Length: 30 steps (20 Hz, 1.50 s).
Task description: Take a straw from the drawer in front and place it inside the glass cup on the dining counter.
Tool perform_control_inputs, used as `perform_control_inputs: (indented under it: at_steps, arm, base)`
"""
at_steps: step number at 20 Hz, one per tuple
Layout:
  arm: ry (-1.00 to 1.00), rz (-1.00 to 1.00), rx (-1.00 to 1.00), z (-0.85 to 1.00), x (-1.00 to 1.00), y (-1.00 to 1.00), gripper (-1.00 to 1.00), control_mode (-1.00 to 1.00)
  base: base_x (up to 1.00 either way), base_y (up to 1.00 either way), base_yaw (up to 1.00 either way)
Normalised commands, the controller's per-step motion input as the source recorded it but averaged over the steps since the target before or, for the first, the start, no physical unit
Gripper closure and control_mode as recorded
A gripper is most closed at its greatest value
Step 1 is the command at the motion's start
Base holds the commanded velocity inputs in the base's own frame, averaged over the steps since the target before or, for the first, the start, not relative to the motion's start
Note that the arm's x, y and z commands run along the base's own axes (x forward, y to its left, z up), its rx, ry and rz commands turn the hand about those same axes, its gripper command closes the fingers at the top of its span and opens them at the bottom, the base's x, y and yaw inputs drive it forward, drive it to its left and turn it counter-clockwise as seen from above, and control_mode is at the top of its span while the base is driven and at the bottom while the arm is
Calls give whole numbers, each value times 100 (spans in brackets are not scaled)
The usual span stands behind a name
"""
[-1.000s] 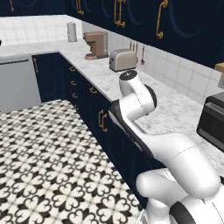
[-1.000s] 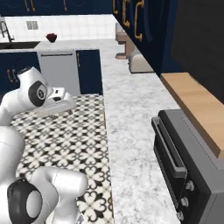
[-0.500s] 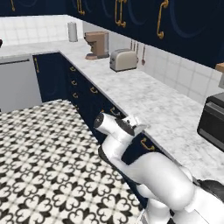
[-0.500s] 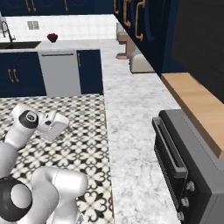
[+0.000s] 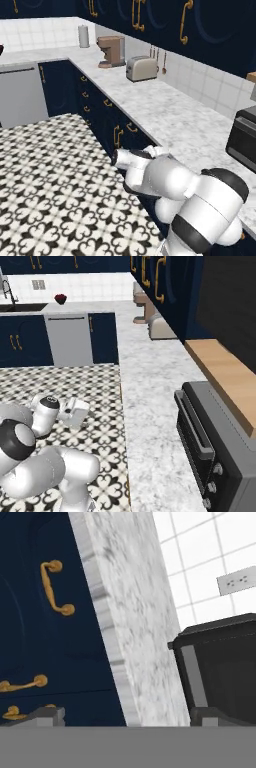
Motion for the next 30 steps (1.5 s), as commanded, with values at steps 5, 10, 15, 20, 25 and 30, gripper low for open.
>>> perform_control_inputs:
  at_steps: [5, 10, 15, 20, 25, 30]
  arm:
    - [3, -14, -16, -58, 36, -27, -100, -100]
    - [2, -12, -13, -39, 60, -21, -100, -100]
    - [0, -1, -12, -45, 61, -3, -100, -100]
    - [0, -2, -13, -39, 45, -12, -100, -100]
    - [0, 0, -4, -19, 23, -34, -100, -100]
    - [0, 0, 1, -16, 31, -38, -100, -100]
  base:
    - [0, 0, 0]
    - [0, 0, 0]
    - [0, 0, 0]
    - [0, 0, 0]
    - [0, 0, 0]
    - [0, 0, 0]
